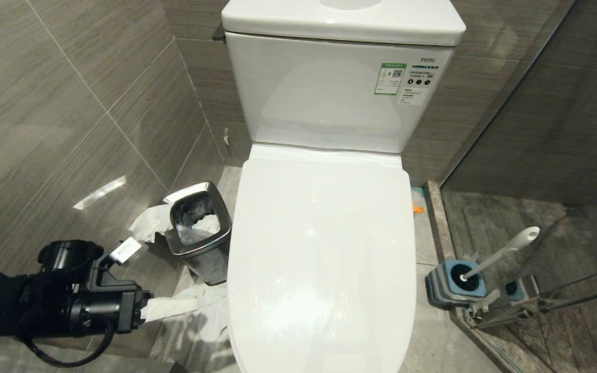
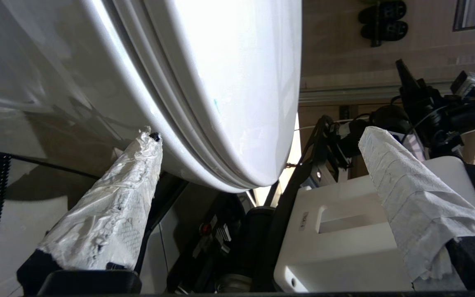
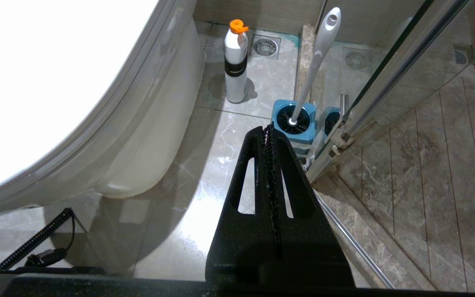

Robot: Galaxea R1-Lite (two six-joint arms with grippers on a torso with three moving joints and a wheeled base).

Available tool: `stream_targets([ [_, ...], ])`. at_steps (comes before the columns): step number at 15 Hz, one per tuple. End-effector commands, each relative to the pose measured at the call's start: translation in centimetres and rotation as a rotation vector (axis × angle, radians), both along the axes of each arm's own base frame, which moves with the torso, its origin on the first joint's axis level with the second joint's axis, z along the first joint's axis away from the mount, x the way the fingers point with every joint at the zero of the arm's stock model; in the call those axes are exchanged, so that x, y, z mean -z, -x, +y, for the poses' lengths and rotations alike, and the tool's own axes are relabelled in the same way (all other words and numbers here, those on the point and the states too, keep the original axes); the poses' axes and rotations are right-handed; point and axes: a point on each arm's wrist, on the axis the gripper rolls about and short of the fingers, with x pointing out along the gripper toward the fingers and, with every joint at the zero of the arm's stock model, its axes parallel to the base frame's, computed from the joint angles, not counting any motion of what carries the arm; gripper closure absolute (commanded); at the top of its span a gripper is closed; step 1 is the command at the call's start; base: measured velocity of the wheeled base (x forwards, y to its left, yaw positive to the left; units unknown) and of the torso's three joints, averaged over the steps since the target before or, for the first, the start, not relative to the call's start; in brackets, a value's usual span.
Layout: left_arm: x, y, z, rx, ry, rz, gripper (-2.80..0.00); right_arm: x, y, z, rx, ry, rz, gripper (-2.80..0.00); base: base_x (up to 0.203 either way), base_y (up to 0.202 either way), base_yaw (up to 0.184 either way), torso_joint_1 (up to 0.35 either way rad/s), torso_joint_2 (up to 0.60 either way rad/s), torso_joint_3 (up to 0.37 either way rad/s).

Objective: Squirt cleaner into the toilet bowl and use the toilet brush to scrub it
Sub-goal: Use the left hand to lift the toilet lid slightly

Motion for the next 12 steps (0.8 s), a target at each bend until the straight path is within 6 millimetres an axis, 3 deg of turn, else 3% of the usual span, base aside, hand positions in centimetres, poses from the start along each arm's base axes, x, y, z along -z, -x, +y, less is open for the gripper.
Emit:
stream_targets([
  [1,-0.1,-0.2,0.4,-0.002,0.020,-0.006,-2.80,0.0,0.0,0.0,0.001,0.000,0.003,0.00,0.000,0.000,0.000,0.000,0.00,0.000],
  [12,-1.0,1.1,0.2,0.017,0.040,-0.041,-2.80,0.0,0.0,0.0,-0.001,0.000,0.001,0.00,0.000,0.000,0.000,0.000,0.00,0.000],
])
